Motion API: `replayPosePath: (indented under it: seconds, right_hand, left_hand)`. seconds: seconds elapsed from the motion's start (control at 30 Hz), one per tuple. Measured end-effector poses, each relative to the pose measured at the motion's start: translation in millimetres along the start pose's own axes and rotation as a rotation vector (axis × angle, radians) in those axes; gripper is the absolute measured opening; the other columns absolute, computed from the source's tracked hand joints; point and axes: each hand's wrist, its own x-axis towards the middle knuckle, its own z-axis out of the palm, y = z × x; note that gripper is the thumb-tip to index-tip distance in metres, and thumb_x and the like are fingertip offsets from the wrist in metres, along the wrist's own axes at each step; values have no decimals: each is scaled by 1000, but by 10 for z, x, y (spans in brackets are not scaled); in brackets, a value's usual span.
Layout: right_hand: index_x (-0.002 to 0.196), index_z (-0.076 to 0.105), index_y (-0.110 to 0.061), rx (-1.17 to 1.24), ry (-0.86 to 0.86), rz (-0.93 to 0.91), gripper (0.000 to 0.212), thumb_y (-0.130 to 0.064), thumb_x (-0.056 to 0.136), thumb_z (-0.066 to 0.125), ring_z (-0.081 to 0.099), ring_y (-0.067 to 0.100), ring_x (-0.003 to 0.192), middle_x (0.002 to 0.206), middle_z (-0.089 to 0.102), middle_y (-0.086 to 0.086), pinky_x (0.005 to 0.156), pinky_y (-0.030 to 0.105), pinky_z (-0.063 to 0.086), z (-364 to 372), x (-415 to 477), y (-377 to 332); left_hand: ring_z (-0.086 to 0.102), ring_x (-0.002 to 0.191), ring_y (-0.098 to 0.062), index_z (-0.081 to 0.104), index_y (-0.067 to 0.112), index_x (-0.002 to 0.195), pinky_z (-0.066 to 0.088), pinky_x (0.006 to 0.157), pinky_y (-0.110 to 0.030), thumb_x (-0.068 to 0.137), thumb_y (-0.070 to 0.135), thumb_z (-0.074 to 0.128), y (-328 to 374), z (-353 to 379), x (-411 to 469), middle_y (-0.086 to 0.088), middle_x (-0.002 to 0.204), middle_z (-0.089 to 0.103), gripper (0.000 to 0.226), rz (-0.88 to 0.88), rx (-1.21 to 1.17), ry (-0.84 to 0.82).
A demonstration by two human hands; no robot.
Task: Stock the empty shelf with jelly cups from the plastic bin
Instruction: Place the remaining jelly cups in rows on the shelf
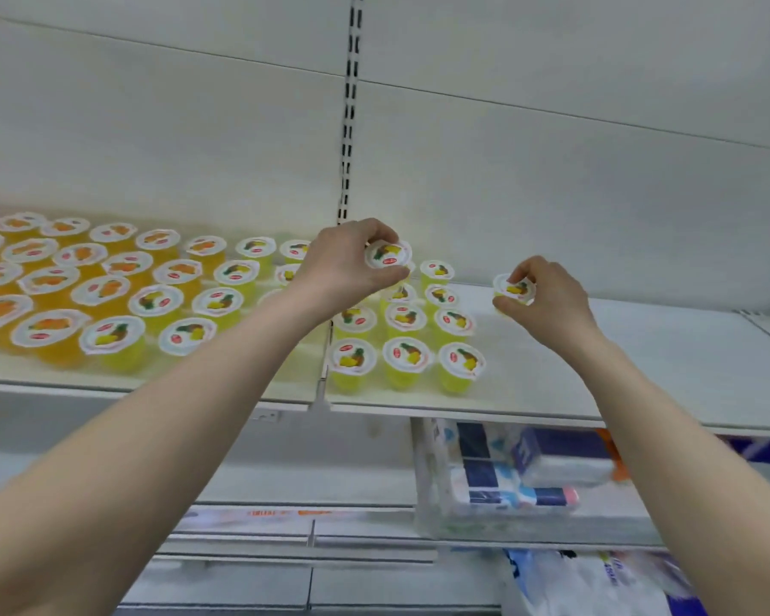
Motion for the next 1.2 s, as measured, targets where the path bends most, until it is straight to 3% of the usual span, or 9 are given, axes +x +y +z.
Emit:
replayPosePath:
  seconds: [0.17, 0.47, 0.7, 0.8, 0.87, 1.0, 1.13, 1.2]
  right_hand:
    - [100, 57, -18, 65, -111, 1, 30, -28, 79, 76, 57, 27, 98, 104, 60, 8, 76, 30, 37, 300, 197, 243]
    - [105, 58, -17, 99, -116, -28, 31, -29, 82, 75, 57, 24, 100, 109, 59, 7, 76, 29, 37, 591, 592, 273]
    - [111, 57, -15, 85, -105, -43, 31, -28, 86, 71, 55, 25, 100, 111, 57, 8, 76, 29, 35, 674, 729, 293]
    - [113, 57, -16, 27, -148, -102, 33, -25, 85, 71, 55, 24, 96, 111, 58, 8, 76, 29, 36, 628, 751, 329]
    - [119, 58, -16, -27, -195, -166, 37, -19, 84, 71, 55, 27, 105, 120, 59, 8, 83, 30, 38, 561, 760, 380]
    - [137, 51, -15, -84, -156, -228, 52, -13, 87, 63, 47, 32, 123, 139, 50, 9, 102, 33, 33, 380, 690, 506]
    - [144, 42, -18, -148, -69, -233, 58, -22, 90, 62, 47, 34, 123, 141, 47, 12, 103, 43, 38, 238, 595, 615]
    - [144, 42, -18, -185, -42, -232, 57, -23, 91, 62, 48, 35, 120, 139, 48, 13, 100, 46, 41, 185, 556, 655]
  left_hand:
    - [60, 98, -12, 64, 31, 110, 49, 90, -35, 76, 44, 75, 27, 130, 151, 12, 107, 66, 39, -6, 32, -1]
    - [61, 97, -10, 64, 27, 113, 50, 90, -36, 77, 36, 75, -86, 203, 292, 11, 107, 66, 39, 7, 53, 12]
    - [62, 96, -8, 62, 26, 114, 56, 77, -36, 76, 32, 74, -28, 252, 413, 11, 103, 66, 40, 4, 28, -5]
    - [63, 95, -8, 62, 25, 113, 53, 86, -36, 75, 32, 73, 43, 331, 473, 11, 103, 67, 40, 30, 16, -10]
    - [63, 94, -7, 63, 26, 112, 53, 86, -35, 74, 34, 73, 120, 408, 514, 12, 103, 67, 40, 45, 11, -29]
    - [62, 91, -7, 64, 26, 111, 52, 69, -27, 76, 37, 74, 343, 606, 587, 13, 98, 65, 38, 94, 11, -125]
    - [60, 92, -9, 65, 26, 108, 50, 82, -33, 73, 42, 77, 507, 881, 656, 11, 100, 66, 40, 168, 45, -199]
    - [60, 94, -10, 65, 25, 108, 51, 81, -33, 73, 42, 78, 537, 1022, 685, 9, 101, 65, 42, 172, 38, -221]
